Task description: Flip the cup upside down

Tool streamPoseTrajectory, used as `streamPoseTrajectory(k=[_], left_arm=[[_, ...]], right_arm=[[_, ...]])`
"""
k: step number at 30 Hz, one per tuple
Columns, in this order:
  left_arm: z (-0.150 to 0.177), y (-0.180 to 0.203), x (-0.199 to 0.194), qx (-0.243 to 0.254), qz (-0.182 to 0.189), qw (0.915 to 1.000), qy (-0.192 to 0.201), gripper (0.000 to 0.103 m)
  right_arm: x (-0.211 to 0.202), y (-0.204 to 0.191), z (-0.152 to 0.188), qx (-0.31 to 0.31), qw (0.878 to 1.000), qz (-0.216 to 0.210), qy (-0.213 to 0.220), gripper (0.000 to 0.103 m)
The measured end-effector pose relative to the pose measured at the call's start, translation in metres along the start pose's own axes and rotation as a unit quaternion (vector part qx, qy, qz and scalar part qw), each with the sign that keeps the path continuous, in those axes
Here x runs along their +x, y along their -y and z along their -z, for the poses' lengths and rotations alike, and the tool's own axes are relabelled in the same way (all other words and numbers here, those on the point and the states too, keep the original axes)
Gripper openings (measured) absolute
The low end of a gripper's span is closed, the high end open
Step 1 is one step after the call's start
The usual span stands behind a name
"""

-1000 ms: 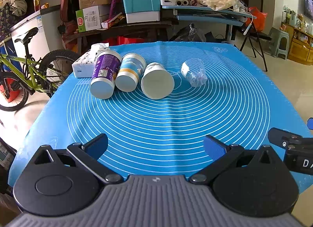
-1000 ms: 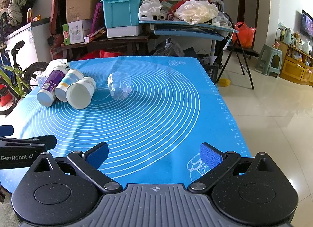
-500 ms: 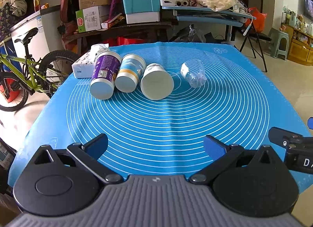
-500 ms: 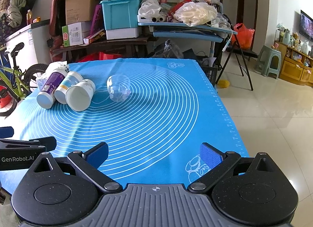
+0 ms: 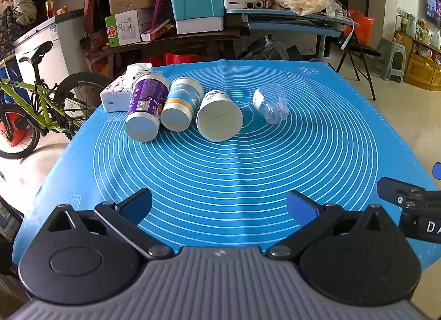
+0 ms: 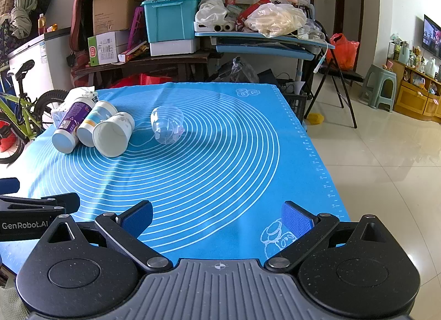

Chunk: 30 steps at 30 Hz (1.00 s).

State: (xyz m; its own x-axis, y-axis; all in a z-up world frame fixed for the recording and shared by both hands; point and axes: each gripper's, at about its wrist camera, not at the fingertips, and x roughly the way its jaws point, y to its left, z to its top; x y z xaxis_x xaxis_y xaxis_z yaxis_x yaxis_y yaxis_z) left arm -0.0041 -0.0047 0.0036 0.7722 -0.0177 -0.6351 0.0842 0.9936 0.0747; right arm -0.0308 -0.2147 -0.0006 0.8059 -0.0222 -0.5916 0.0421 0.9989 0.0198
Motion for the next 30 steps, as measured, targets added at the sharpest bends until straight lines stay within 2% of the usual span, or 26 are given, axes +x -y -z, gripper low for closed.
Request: streamPoseTrajectory(k=[30], left_arm=[[-0.0001, 0.0019, 0.0001, 0.004, 0.003, 1.0000, 0.000, 0.102]], right_arm=[[-0.0001, 0.0016, -0.0032, 0.001, 1.000, 0.001, 0.001, 0.101]])
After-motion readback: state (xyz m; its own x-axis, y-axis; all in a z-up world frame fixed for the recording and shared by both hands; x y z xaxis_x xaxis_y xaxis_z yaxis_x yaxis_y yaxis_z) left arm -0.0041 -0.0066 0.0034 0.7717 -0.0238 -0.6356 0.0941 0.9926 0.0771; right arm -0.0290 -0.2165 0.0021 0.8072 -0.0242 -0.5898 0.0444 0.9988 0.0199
